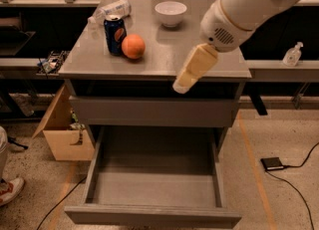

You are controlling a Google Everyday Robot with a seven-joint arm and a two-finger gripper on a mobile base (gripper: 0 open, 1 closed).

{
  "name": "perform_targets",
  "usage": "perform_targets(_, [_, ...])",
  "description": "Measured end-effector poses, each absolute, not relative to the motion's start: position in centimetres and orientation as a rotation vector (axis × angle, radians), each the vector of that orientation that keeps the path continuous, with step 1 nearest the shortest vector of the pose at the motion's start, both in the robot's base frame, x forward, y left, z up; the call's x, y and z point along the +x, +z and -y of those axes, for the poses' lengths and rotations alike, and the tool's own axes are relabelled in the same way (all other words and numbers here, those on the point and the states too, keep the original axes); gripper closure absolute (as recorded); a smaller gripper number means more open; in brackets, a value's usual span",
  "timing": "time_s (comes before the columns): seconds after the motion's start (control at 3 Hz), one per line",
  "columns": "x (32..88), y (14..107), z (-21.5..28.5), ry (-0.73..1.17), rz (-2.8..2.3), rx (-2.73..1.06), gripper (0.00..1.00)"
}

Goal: Place orange into middle drawer

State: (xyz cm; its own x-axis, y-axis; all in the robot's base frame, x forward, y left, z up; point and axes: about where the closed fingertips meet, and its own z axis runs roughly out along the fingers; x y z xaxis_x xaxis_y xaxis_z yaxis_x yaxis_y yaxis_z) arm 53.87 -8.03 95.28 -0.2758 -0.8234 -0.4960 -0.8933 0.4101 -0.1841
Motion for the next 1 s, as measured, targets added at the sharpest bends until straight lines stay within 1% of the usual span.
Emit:
perform_targets(0.33, [58.8, 94.0, 6.1, 0.230, -2.160, -1.316, 0.00])
perform_targets(1.0, [67.6, 91.5, 3.6, 0.220, -2.216, -0.927, 0.00])
